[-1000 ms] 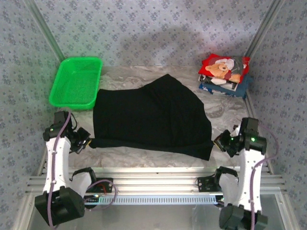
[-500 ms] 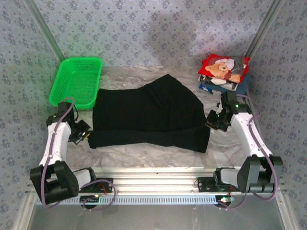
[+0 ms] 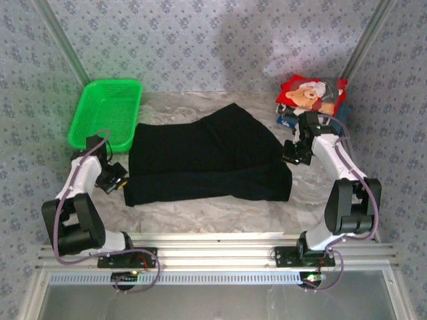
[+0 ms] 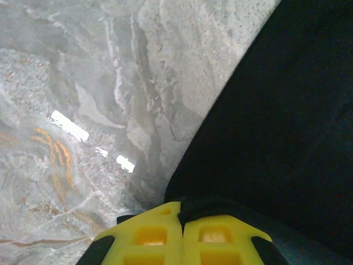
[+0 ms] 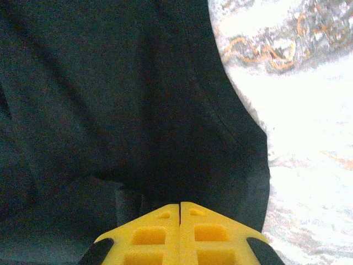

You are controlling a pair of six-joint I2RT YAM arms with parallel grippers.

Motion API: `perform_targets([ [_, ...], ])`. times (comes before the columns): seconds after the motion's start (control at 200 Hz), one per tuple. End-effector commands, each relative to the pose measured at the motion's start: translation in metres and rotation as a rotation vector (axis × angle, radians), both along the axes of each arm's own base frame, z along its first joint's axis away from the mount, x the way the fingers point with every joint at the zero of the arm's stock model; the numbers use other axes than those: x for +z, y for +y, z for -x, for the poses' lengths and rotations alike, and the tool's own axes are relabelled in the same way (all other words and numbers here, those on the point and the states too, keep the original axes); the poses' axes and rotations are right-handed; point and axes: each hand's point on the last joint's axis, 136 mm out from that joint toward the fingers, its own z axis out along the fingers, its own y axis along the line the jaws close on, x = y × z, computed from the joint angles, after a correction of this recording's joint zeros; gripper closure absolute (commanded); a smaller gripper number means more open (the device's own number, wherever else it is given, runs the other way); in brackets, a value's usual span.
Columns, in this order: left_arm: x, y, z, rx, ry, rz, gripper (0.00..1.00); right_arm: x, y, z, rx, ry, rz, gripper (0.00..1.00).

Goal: Fold and stack the t-shirts

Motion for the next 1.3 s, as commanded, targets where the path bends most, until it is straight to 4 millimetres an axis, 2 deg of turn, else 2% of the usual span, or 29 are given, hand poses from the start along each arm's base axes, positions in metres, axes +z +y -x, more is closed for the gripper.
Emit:
perform_targets([
  [0.0,0.003,0.006,-0.018,-0.038,-0.026,-0.05,1.0,-0.002,-0.005,-0.017,0.033,-0.018,0.067,1.0],
  [0.41,-0.015,0.001,-0.045,-0.088,0.009,-0.06,1.0,-0.032,0.002,-0.045,0.094,0.04,0.12,1.0],
  [0.455,-0.013,0.0,-0.051,-0.088,-0.006,-0.051,0.87,-0.034,0.003,-0.05,0.095,0.043,0.113,1.0],
  [0.54,0.001,-0.009,-0.066,-0.095,-0.08,-0.019,0.6,-0.038,0.012,-0.055,0.091,0.064,0.051,0.82],
  [0.585,0.015,-0.013,-0.072,-0.093,-0.128,-0.014,0.5,-0.035,0.013,-0.061,0.082,0.055,0.021,0.7],
  [0.665,0.049,-0.024,-0.075,-0.09,-0.217,0.015,0.43,-0.013,0.009,-0.067,0.05,0.004,-0.015,0.63],
  [0.73,0.072,-0.033,-0.066,-0.094,-0.267,0.027,0.36,0.011,0.003,-0.064,0.023,-0.043,-0.035,0.5],
  [0.78,0.085,-0.041,-0.054,-0.096,-0.288,0.044,0.34,0.025,-0.004,-0.053,0.003,-0.055,-0.039,0.42],
  [0.869,0.093,-0.053,-0.027,-0.084,-0.305,0.086,0.32,0.039,-0.015,-0.02,-0.026,-0.022,-0.065,0.4],
  [0.939,0.083,-0.064,-0.01,-0.087,-0.289,0.122,0.32,0.033,-0.017,0.011,-0.063,0.029,-0.12,0.4],
  [0.994,0.066,-0.07,0.001,-0.078,-0.26,0.142,0.35,0.02,-0.017,0.033,-0.104,0.065,-0.159,0.4],
  [1.049,0.051,-0.074,0.006,-0.063,-0.241,0.167,0.4,-0.007,-0.016,0.057,-0.144,0.12,-0.198,0.41],
  [1.129,0.033,-0.078,0.004,-0.046,-0.227,0.196,0.5,-0.03,-0.013,0.066,-0.18,0.131,-0.255,0.43],
  [1.259,0.018,-0.082,-0.012,-0.063,-0.205,0.198,0.66,-0.053,-0.014,0.053,-0.19,0.094,-0.265,0.45],
  [1.294,0.014,-0.083,-0.022,-0.069,-0.216,0.201,0.7,-0.059,-0.013,0.05,-0.193,0.101,-0.278,0.46],
])
